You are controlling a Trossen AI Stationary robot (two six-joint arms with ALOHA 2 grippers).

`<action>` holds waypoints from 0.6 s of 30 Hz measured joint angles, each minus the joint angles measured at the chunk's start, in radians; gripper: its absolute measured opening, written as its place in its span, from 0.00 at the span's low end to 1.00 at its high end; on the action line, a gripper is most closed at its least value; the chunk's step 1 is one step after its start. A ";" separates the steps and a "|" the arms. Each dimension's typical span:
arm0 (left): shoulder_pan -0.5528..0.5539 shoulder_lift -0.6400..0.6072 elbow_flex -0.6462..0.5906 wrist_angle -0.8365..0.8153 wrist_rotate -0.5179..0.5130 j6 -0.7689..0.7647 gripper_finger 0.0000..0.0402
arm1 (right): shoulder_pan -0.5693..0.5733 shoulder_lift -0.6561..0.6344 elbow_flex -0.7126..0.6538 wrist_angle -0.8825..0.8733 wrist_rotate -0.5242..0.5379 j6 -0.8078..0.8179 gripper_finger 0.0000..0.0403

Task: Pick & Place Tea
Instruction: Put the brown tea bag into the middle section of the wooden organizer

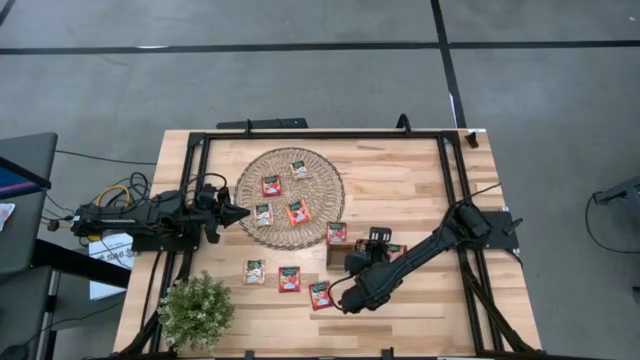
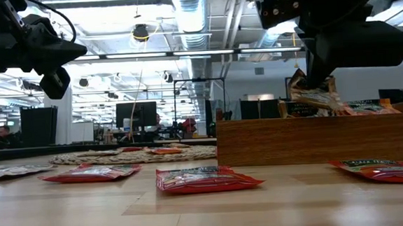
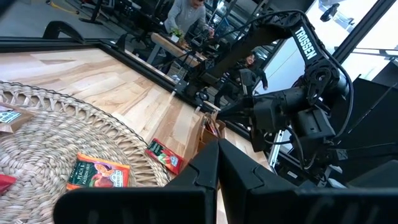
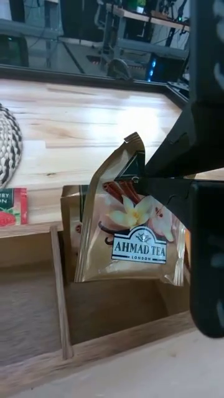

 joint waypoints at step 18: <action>0.000 0.000 0.000 -0.002 0.000 0.000 0.00 | -0.055 -0.001 0.000 0.000 -0.043 -0.042 0.00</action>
